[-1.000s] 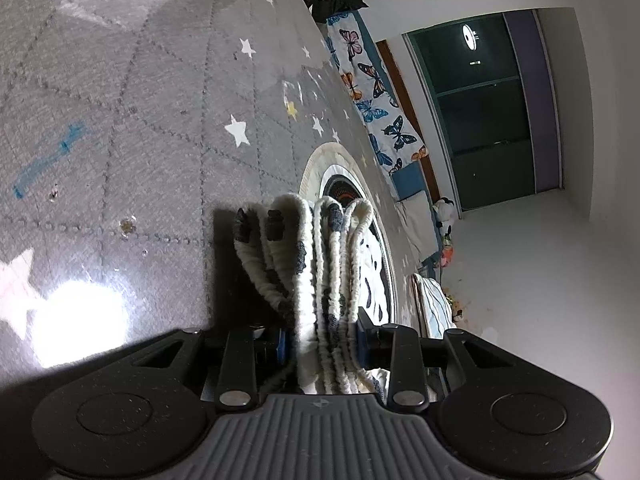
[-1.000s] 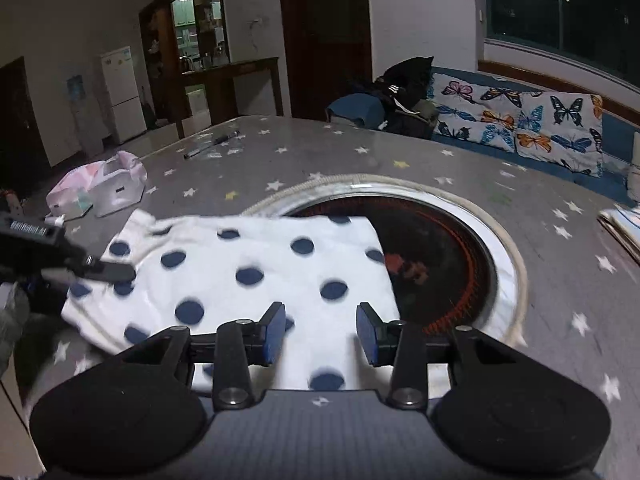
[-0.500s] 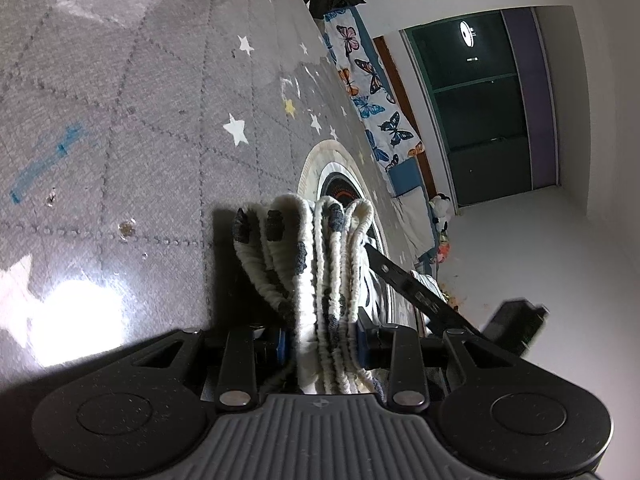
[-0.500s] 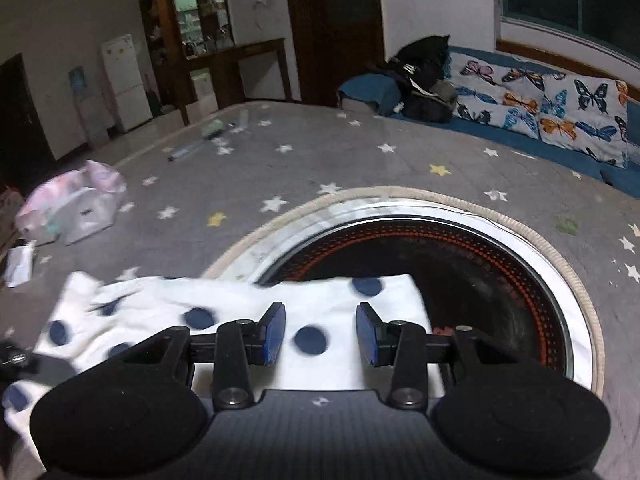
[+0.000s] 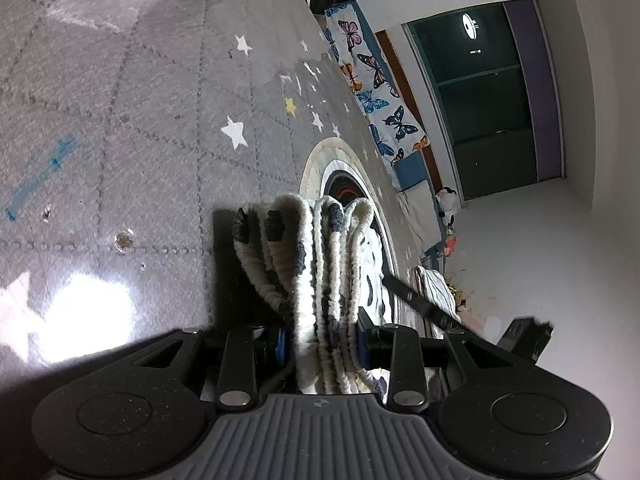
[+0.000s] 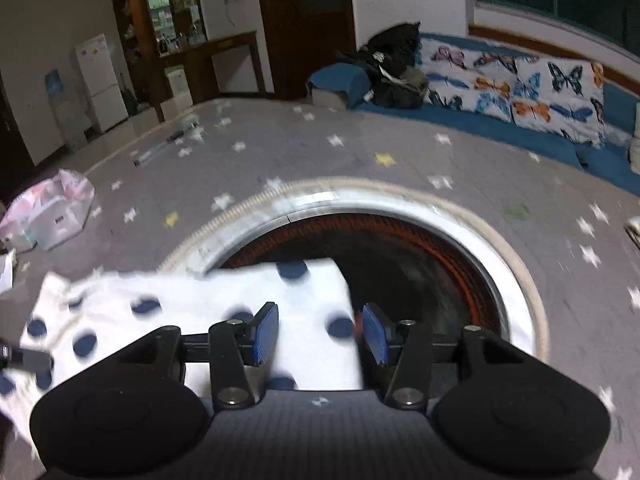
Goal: Fold clothes
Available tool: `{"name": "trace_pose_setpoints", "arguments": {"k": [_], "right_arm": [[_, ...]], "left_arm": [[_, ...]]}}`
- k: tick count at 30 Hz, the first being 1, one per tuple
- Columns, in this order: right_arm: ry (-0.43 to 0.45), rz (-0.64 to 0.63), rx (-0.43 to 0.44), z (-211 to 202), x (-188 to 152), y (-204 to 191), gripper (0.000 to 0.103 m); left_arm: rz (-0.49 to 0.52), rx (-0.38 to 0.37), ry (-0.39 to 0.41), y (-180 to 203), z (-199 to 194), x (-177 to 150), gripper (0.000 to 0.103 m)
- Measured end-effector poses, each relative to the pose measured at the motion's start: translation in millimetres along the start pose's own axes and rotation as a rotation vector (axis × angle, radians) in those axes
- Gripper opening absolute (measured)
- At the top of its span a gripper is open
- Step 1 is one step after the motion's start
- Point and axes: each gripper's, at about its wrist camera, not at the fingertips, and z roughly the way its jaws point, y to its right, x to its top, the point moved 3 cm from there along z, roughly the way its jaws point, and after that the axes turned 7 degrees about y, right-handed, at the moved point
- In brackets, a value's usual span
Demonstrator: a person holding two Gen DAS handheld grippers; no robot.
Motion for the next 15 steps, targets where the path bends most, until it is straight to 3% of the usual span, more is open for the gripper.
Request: {"name": "trace_pose_setpoints", "arguments": {"k": [9, 15], "right_arm": [[-0.007, 0.082, 0.031, -14.6, -29.4, 9.4, 0.044], [0.021, 0.129, 0.042, -18.2, -32.5, 5.7, 0.016]], "left_arm": [[0.029, 0.028, -0.001, 7.1, 3.5, 3.8, 0.035], [0.069, 0.06, 0.003, 13.2, 4.9, 5.7, 0.036]]}}
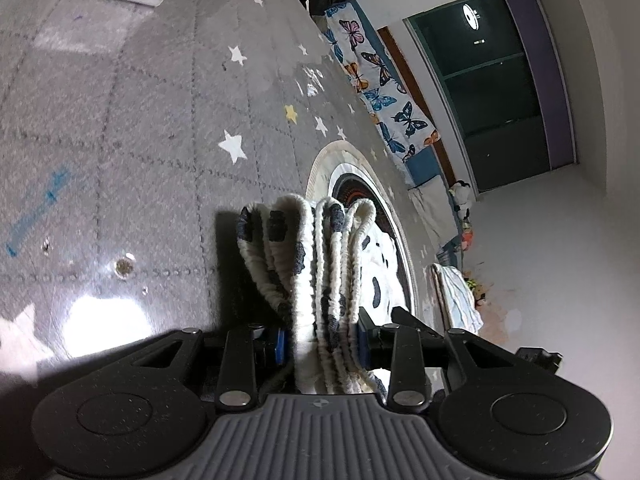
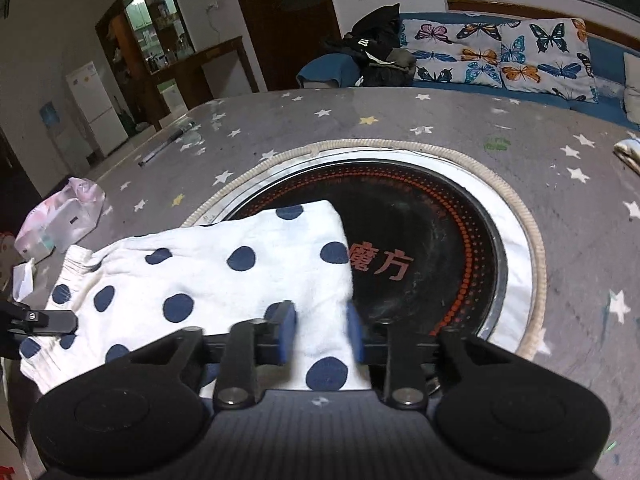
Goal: Fold clothes
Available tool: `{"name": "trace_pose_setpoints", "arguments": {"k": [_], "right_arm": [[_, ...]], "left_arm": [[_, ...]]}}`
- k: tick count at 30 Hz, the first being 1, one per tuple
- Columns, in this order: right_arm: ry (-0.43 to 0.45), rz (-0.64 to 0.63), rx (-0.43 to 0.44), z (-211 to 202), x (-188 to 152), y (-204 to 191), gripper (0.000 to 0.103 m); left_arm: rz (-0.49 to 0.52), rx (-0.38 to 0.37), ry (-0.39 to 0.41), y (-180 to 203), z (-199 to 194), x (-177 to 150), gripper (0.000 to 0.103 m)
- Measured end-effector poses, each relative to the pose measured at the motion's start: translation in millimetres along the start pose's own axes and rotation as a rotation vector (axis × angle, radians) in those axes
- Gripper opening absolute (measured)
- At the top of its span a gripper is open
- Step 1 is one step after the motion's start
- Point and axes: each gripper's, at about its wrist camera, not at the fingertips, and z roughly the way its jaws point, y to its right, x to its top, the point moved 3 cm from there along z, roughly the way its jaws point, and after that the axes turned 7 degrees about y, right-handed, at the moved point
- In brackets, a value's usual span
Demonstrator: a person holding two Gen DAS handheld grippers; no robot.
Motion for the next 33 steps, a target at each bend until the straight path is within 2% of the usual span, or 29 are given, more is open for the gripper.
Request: {"name": "trace_pose_setpoints", "arguments": {"k": [1, 4, 8, 13, 23, 33], "right_arm": [[0.009, 0.002, -0.002, -2.1, -0.6, -0.7, 0.011], [0.042, 0.005, -0.006, -12.3, -1.5, -1.1, 0.006], [0.09, 0.001, -0.012, -32.1, -1.5, -2.1, 0.005], [0.143, -0.001, -0.048, -64.1, -0.8, 8.0, 0.004], [0.236, 0.056, -0.208, -135.3, -3.7, 66.8, 0.004], [0.275, 0.125, -0.349, -182.6, -14.5, 133.1, 0.004]], "left_arm": [[0.01, 0.007, 0.001, 1.9, 0.5, 0.7, 0.035], [0.052, 0.033, 0.0, 10.4, 2.5, 1.3, 0.035], [0.11, 0.048, -0.002, 23.9, 6.7, 1.0, 0.034], [0.183, 0.03, -0.039, 53.7, 24.3, -3.8, 0.034], [0.312, -0.03, -0.154, 123.8, 87.2, -34.5, 0.034], [0.416, -0.049, -0.265, 184.0, 162.9, -69.3, 0.034]]}}
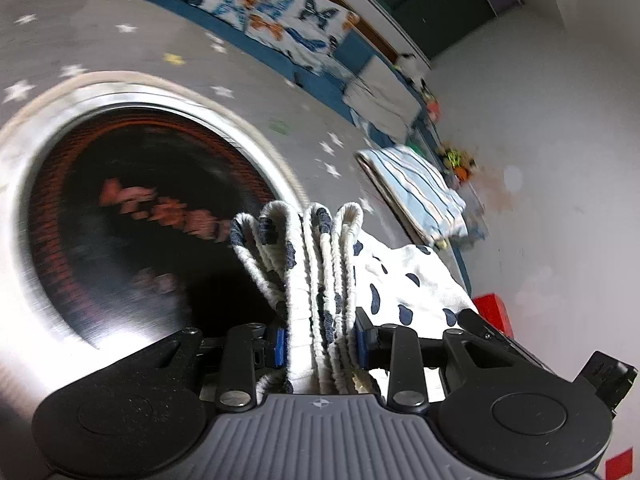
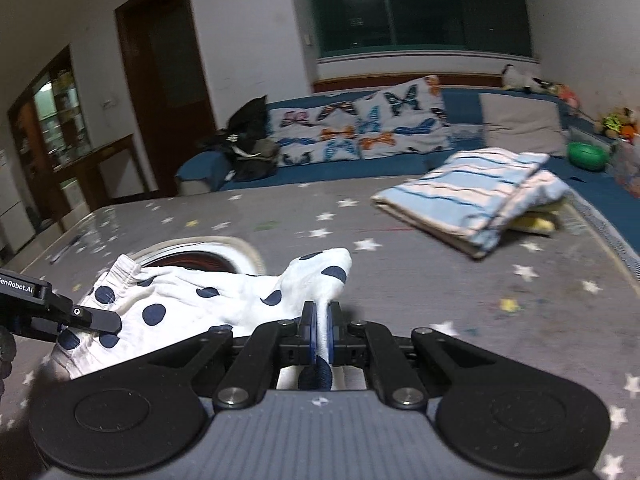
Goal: Fold clothes
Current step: 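Carry the pants stack with the left gripper beside the hotplate and lower it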
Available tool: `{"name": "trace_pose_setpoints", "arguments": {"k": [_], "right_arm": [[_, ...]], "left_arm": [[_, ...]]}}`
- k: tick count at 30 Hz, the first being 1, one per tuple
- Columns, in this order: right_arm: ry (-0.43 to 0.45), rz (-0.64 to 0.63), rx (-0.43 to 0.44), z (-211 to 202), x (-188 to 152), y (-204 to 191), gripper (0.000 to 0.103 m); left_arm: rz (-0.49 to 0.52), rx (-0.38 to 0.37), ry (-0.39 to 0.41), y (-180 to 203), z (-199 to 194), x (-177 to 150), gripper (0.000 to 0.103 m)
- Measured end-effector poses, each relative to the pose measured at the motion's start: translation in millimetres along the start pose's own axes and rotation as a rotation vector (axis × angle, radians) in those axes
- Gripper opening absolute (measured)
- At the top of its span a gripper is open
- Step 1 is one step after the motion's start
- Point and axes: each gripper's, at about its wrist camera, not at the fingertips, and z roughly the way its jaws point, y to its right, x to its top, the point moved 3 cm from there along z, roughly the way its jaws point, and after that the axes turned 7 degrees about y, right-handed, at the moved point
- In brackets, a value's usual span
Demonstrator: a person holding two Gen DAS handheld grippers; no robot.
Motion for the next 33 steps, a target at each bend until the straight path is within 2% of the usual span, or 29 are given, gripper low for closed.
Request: {"name": "trace_pose_setpoints", "arguments": {"k": [10, 14, 18, 22, 23, 26, 27, 28, 31, 33], "right_arm": [[0.004, 0.046, -0.086, -8.4, -3.4, 53.2, 0.004], [-0.022, 0.054, -0.118, -2.2, -10.6, 68.4, 0.005], [-0.047, 0.066, -0.149, 4.8, -20.0, 78.5, 0.009], [-0.05, 0.068, -0.163, 4.3, -23.0, 81.5, 0.012], [-0.046, 0.066, -0.164, 4.1, -22.4, 81.5, 0.014], [-0.034, 0.06, -0.158, 3.6, -19.1, 78.2, 0.033], [-0.03, 0.059, -0.156, 3.9, -17.7, 76.6, 0.047], [-0.027, 0.055, -0.15, 5.2, -16.0, 74.4, 0.05], [-0.027, 0.049, -0.131, 11.5, -12.2, 67.1, 0.052], [-0.035, 0.051, -0.117, 18.5, -10.9, 62.9, 0.052]], "left_arm": [[0.054, -0.008, -0.068, 25.9, 60.9, 1.3, 0.034], [0.088, 0.017, -0.083, 28.9, 73.6, -3.0, 0.036], [0.108, 0.042, -0.069, 25.2, 71.3, -1.3, 0.051], [0.13, 0.067, -0.043, 22.6, 66.1, 2.7, 0.061], [0.137, 0.074, -0.031, 23.0, 64.1, 4.1, 0.061], [0.156, 0.088, -0.005, 26.4, 58.9, 9.4, 0.064], [0.167, 0.091, 0.0, 29.1, 59.3, 10.7, 0.065], [0.178, 0.093, 0.005, 31.8, 59.7, 12.0, 0.067], [0.21, 0.101, 0.02, 39.9, 60.8, 16.0, 0.074], [0.232, 0.105, 0.027, 45.3, 64.9, 18.5, 0.074]]}}
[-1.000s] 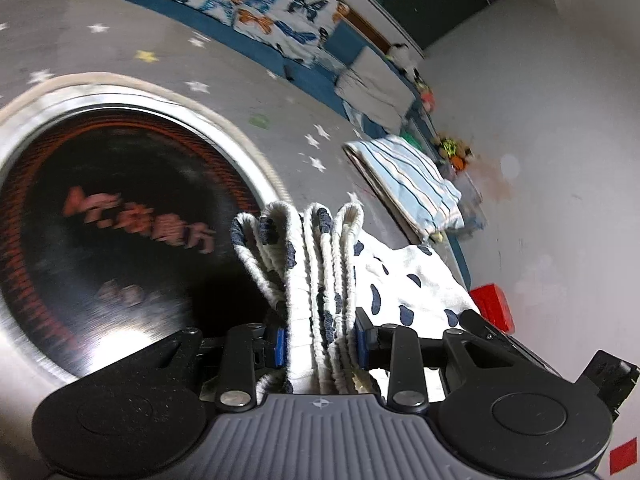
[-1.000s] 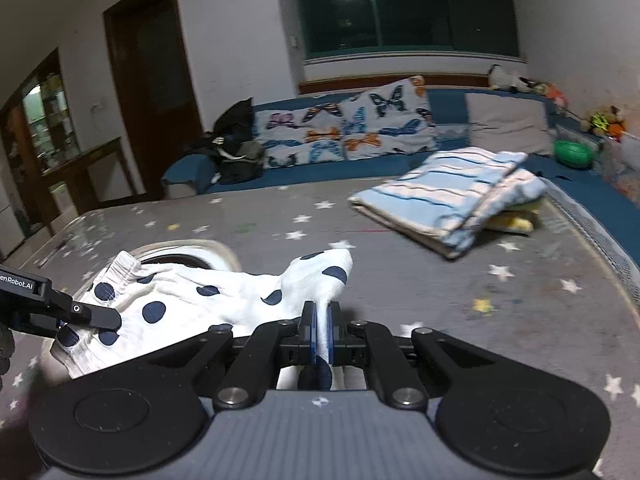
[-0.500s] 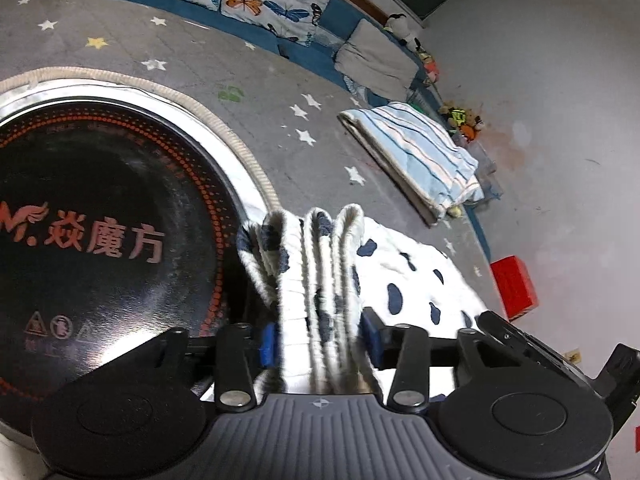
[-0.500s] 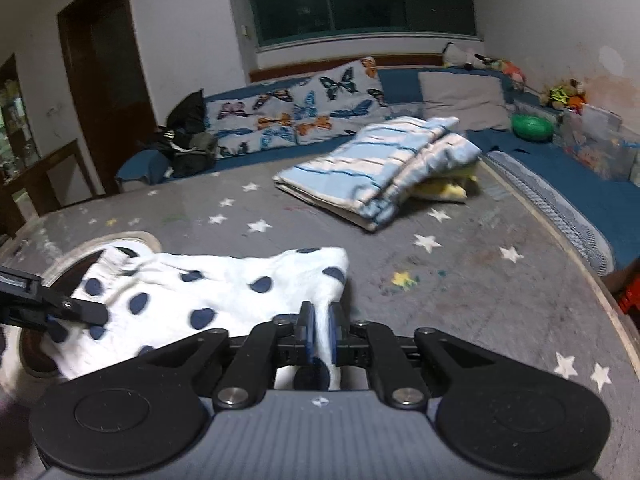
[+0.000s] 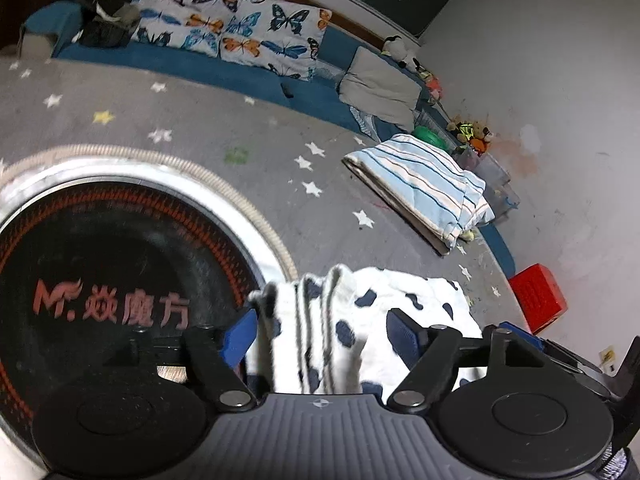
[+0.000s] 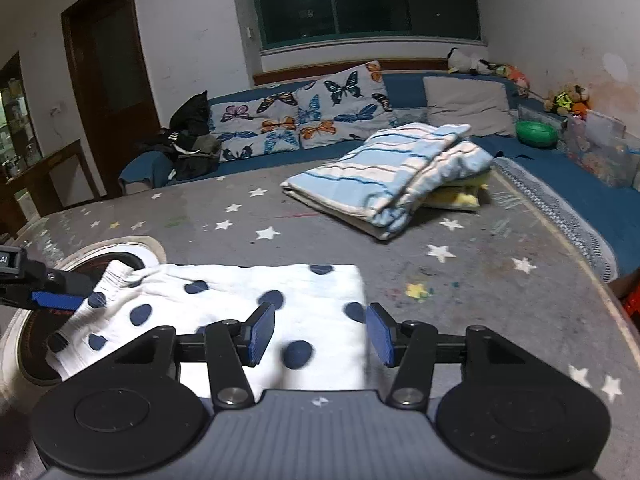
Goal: Fold clothes
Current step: 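Carry the pants stack with the left gripper beside the hotplate and lower it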
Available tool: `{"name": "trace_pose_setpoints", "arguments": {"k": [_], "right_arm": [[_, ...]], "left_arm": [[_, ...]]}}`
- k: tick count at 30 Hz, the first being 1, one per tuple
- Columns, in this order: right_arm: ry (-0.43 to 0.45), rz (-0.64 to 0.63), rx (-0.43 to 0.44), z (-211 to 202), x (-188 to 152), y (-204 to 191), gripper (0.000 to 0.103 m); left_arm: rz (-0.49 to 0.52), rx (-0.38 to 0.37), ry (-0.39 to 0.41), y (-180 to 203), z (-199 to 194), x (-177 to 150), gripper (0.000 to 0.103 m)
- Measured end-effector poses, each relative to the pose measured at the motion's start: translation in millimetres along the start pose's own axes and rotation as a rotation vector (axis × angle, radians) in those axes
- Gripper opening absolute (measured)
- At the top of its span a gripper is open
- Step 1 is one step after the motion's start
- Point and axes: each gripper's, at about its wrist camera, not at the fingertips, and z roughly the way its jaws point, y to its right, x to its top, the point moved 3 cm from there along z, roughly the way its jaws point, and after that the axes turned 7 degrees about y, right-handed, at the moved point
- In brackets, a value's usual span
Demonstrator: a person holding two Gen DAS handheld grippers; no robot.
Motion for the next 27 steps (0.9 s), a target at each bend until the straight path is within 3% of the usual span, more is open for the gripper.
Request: {"name": "trace_pose_setpoints", "arguments": {"k": [16, 27], "right_arm": [[-0.107, -0.03, 0.057, 70.8, 2.1, -27.4, 0.055], [-0.101, -0.031, 0.055, 65.8, 8.7, -33.6, 0.064]], "left_arm": [[0.057, 0.075, -0.035, -13.5, 46.3, 3.5, 0.075], [0.108, 0.073, 0.006, -7.0, 33.5, 5.1, 0.078]]}}
